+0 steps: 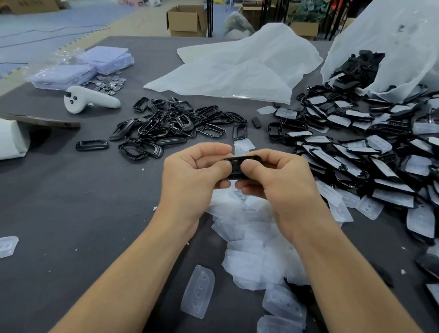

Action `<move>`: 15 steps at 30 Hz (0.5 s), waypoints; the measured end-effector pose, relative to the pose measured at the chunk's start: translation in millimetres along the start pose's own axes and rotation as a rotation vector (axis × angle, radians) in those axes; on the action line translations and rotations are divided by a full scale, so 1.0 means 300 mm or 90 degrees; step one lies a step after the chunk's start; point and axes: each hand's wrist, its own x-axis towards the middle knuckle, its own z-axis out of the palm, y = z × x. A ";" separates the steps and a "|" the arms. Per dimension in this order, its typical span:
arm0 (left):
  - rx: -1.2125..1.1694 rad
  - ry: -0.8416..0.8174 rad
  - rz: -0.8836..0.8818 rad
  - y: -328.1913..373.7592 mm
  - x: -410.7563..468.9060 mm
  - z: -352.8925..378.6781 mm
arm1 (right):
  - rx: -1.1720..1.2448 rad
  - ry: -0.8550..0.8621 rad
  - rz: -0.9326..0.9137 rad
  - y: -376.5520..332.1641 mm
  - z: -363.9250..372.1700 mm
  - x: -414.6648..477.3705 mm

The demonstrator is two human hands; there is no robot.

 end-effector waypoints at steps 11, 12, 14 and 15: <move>0.145 0.023 0.051 -0.012 -0.010 0.001 | -0.176 -0.002 -0.097 0.020 -0.001 0.001; 0.155 0.024 0.061 -0.011 -0.010 -0.002 | -0.211 -0.007 -0.109 0.019 -0.004 0.002; 0.173 0.033 0.073 -0.013 -0.015 -0.006 | -0.191 -0.029 -0.101 0.011 -0.013 0.010; 0.175 0.040 0.074 -0.014 -0.019 -0.003 | -0.151 -0.040 -0.088 0.007 -0.016 0.014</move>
